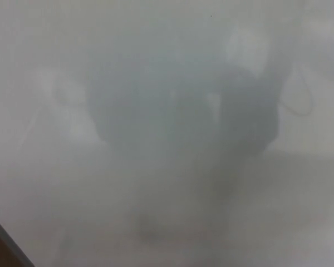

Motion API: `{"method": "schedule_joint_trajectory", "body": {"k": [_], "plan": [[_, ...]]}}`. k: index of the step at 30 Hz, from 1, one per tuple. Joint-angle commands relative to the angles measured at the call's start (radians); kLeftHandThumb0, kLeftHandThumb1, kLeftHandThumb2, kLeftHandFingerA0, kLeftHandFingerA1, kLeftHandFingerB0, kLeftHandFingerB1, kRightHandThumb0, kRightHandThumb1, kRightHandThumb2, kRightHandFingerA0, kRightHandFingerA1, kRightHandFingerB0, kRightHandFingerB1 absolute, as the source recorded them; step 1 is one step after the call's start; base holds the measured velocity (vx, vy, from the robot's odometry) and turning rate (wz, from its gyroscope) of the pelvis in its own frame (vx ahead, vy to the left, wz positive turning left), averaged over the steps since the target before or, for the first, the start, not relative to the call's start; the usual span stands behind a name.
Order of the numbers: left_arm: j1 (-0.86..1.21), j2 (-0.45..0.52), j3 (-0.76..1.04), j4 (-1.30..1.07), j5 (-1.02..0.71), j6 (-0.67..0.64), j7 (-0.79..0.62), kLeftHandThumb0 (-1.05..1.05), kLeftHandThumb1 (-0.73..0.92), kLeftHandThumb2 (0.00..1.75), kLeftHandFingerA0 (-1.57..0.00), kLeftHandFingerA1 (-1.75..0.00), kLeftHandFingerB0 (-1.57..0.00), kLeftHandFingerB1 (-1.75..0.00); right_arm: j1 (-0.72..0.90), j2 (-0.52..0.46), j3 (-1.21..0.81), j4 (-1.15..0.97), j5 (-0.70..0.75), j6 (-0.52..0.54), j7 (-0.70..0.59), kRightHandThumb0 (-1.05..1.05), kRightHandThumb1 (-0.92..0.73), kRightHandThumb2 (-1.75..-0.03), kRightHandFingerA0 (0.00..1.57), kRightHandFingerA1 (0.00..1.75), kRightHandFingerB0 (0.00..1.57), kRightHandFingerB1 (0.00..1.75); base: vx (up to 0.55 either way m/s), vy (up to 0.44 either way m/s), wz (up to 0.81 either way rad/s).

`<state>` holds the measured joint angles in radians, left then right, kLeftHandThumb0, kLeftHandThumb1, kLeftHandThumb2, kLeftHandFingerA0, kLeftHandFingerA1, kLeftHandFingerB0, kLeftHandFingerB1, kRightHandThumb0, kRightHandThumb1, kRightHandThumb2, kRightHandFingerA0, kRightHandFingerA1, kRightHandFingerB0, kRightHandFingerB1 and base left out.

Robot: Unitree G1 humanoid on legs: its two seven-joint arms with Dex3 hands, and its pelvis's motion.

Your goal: A magnetic marker holder is on the left hand side of the white board, the robot put the index and middle finger into the opening of the container and pull off the magnetic holder and hand it to a human on the left hand side.

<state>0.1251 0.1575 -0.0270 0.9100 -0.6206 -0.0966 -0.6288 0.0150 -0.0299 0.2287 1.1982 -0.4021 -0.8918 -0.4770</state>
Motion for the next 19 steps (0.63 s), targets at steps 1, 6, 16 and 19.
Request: {"method": "schedule_joint_trajectory", "body": {"k": [1,6,16,19], "plan": [[-0.005,0.033,-0.002,0.087,0.207,-0.269,0.061,-0.44,0.63,0.60,-0.33,-0.43,-0.33,-0.32,0.033,-0.013,-0.001,0.014,-0.005,0.008,-0.025,-0.44,-0.65,-0.59,0.88,0.64,0.54,0.52,0.00,0.000,0.00],[-0.012,0.026,0.016,0.106,0.214,-0.284,0.047,-0.41,0.64,0.59,-0.30,-0.43,-0.33,-0.32,0.031,-0.015,0.001,0.014,-0.011,0.014,-0.029,-0.42,-0.65,-0.59,0.86,0.63,0.54,0.51,0.00,0.000,0.00],[-0.034,0.011,0.065,0.151,0.247,-0.306,0.021,-0.43,0.62,0.59,-0.31,-0.41,-0.35,-0.33,0.028,-0.019,0.006,0.013,-0.018,0.011,-0.036,-0.43,-0.65,-0.60,0.85,0.63,0.53,0.52,0.00,0.000,0.00],[-0.037,0.007,0.077,0.159,0.254,-0.306,0.019,-0.42,0.63,0.61,-0.31,-0.42,-0.36,-0.33,0.027,-0.020,0.007,0.013,-0.024,0.010,-0.043,-0.43,-0.65,-0.60,0.86,0.63,0.54,0.53,0.00,0.000,0.00]]}}
